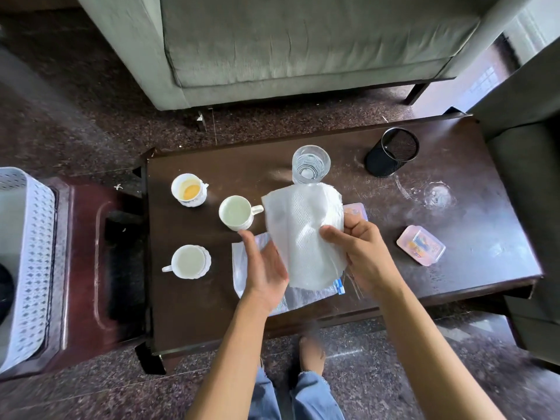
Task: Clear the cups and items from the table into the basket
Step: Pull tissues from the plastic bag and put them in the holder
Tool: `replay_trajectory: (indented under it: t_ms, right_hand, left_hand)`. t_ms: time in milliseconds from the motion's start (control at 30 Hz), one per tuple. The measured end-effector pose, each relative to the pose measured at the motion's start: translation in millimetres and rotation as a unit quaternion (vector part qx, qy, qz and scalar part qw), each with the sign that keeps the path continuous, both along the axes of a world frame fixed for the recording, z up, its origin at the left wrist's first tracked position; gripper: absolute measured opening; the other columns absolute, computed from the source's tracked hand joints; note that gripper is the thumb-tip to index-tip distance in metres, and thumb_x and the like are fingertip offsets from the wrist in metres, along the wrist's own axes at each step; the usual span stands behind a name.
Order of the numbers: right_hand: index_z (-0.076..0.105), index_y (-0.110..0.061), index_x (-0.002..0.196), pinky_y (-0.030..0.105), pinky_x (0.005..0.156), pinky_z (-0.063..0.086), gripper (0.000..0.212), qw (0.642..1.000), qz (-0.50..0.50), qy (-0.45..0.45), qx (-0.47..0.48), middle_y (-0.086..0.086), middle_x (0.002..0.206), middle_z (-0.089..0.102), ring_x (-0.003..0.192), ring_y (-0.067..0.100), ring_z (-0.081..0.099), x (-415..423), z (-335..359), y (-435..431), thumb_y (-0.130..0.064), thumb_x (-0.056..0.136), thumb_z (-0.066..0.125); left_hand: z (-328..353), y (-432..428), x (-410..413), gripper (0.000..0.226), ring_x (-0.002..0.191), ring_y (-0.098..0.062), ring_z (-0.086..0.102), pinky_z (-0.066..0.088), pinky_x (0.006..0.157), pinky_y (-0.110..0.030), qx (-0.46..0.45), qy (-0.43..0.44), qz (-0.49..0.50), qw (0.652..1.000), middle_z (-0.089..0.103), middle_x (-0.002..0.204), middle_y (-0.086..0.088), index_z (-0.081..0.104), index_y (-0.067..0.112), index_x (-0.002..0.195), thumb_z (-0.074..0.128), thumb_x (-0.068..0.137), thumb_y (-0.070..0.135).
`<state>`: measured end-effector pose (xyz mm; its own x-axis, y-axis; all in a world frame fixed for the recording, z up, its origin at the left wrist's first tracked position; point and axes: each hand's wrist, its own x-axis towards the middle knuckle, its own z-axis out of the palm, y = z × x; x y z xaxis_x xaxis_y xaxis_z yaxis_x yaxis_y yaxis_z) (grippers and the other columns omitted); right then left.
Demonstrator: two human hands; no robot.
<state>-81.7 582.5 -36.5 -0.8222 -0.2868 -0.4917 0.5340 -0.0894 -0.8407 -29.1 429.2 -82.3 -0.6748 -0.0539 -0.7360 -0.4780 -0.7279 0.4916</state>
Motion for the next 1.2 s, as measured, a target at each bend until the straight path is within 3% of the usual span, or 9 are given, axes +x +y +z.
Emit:
replay_trajectory:
  t_ms: [133, 267, 367, 567, 700, 800, 900, 1033, 1200]
  right_hand:
    - [0.069, -0.004, 0.095, 0.044, 0.074, 0.052, 0.019, 0.991, 0.005, 0.011, 0.133, 0.019, 0.091, 0.072, 0.079, 0.022, 0.063, -3, -16, 14, -0.017, 0.080, 0.068]
    - [0.068, -0.011, 0.084, 0.033, 0.061, 0.047, 0.007, 0.951, 0.030, 0.110, 0.288, 0.010, 0.073, 0.070, 0.064, 0.010, 0.051, 4, -24, 14, -0.018, 0.084, 0.066]
    - [0.069, -0.013, 0.086, 0.032, 0.059, 0.049, 0.005, 0.924, 0.050, 0.170, 0.340, 0.006, 0.071, 0.069, 0.060, 0.008, 0.052, 10, -20, 2, -0.017, 0.084, 0.066]
    - [0.072, -0.020, 0.105, 0.004, 0.071, 0.045, 0.020, 0.933, 0.078, 0.188, 0.296, -0.014, 0.089, 0.073, 0.080, -0.005, 0.065, 18, -14, -18, -0.021, 0.085, 0.071]
    - [0.070, -0.017, 0.111, 0.009, 0.079, 0.049, 0.029, 0.940, 0.079, 0.183, 0.278, -0.012, 0.097, 0.073, 0.088, -0.002, 0.067, 19, -16, -19, -0.025, 0.083, 0.074]
    - [0.072, -0.019, 0.107, 0.014, 0.079, 0.053, 0.022, 0.956, 0.070, 0.165, 0.231, -0.012, 0.095, 0.074, 0.087, 0.000, 0.069, 20, -13, -16, -0.027, 0.086, 0.070]
    - [0.074, -0.026, 0.100, 0.025, 0.073, 0.054, 0.016, 0.968, 0.059, 0.129, 0.206, -0.010, 0.085, 0.075, 0.079, 0.003, 0.067, 18, -15, -14, -0.033, 0.091, 0.064]
    - [0.074, -0.026, 0.090, 0.036, 0.068, 0.048, 0.036, 0.980, 0.046, 0.064, 0.185, 0.016, 0.084, 0.069, 0.072, 0.016, 0.057, 17, -19, -15, -0.056, 0.089, 0.053]
    - [0.072, -0.014, 0.086, 0.012, 0.058, 0.047, 0.031, 0.992, 0.025, 0.018, 0.120, -0.002, 0.076, 0.069, 0.065, 0.003, 0.062, 14, -11, -17, -0.029, 0.099, 0.049]
  left_hand:
    - [-1, 1, 2, 0.073, 0.089, -0.015, 0.071, 0.051, 0.083, -0.040, 0.001, 0.011, -0.023, 1.000, 0.075, 0.100, 0.000, 0.076, 0.030, 0.089, 0.019, 0.082, 0.074]
    - [0, 7, -1, 0.042, 0.111, -0.020, 0.063, 0.050, 0.095, -0.041, -0.084, 0.000, -0.113, 0.990, 0.070, 0.114, 0.001, 0.070, 0.031, 0.100, 0.053, 0.077, 0.062]
    - [-6, 14, -1, 0.046, 0.110, -0.020, 0.063, 0.048, 0.099, -0.042, -0.135, 0.024, -0.156, 0.978, 0.069, 0.117, -0.001, 0.064, 0.028, 0.116, 0.058, 0.082, 0.058]
    - [8, 24, -4, 0.040, 0.109, -0.015, 0.064, 0.047, 0.102, -0.039, -0.155, 0.025, -0.181, 0.971, 0.069, 0.115, -0.001, 0.065, 0.031, 0.111, 0.032, 0.098, 0.049]
    - [21, 23, -6, 0.054, 0.105, -0.013, 0.066, 0.052, 0.092, -0.034, -0.127, 0.056, -0.185, 0.973, 0.074, 0.102, 0.005, 0.069, 0.038, 0.096, 0.027, 0.081, 0.068]
    - [23, 20, -5, 0.042, 0.097, -0.009, 0.066, 0.054, 0.088, -0.031, -0.145, 0.077, -0.191, 0.968, 0.072, 0.095, 0.009, 0.064, 0.038, 0.096, 0.039, 0.075, 0.064]
    - [19, 15, -4, 0.036, 0.087, -0.005, 0.068, 0.054, 0.073, -0.023, -0.156, 0.086, -0.202, 0.963, 0.072, 0.091, 0.009, 0.063, 0.035, 0.104, 0.049, 0.079, 0.057]
    - [20, 12, -6, 0.022, 0.079, -0.001, 0.069, 0.054, 0.072, -0.025, -0.161, 0.080, -0.197, 0.964, 0.073, 0.083, 0.014, 0.063, 0.037, 0.097, 0.044, 0.094, 0.045]
    - [30, 10, -8, 0.035, 0.087, -0.007, 0.069, 0.055, 0.076, -0.025, -0.142, 0.089, -0.189, 0.968, 0.075, 0.087, 0.011, 0.066, 0.034, 0.095, 0.040, 0.087, 0.056]
